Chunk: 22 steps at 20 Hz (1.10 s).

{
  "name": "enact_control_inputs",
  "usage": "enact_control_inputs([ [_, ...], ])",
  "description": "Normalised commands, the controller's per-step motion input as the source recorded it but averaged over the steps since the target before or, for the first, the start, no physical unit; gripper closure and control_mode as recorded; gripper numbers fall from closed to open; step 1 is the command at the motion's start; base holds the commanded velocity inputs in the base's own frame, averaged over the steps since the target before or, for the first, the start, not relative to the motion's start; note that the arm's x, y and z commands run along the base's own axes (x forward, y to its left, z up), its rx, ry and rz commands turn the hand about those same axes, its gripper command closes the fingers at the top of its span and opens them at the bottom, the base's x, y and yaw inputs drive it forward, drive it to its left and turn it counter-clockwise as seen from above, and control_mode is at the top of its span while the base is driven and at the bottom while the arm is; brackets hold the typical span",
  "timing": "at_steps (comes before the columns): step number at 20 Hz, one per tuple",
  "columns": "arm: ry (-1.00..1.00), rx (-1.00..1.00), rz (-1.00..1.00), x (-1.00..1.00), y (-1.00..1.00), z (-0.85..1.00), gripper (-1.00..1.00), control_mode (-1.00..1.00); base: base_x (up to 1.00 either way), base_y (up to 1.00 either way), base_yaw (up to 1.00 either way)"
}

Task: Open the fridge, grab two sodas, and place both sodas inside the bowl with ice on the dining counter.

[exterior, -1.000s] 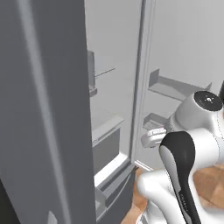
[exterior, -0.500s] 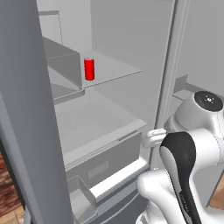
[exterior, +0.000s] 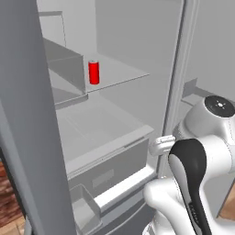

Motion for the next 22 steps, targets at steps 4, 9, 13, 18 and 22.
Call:
enact_control_inputs([
  [4,0.0,0.0,0.0,0.0,0.0,0.0,-1.0,1.0,0.4,0.3,0.22],
  [9,0.0,0.0,0.0,0.0,0.0,0.0,-1.0,1.0,0.34,0.26,0.43],
  [13,0.0,0.0,0.0,0.0,0.0,0.0,-1.0,1.0,0.35,0.14,0.3],
  [18,0.0,0.0,0.0,0.0,0.0,0.0,-1.0,1.0,0.54,0.0,0.12],
  [22,0.0,0.0,0.0,0.0,0.0,0.0,-1.0,1.0,0.66,0.29,0.16],
])
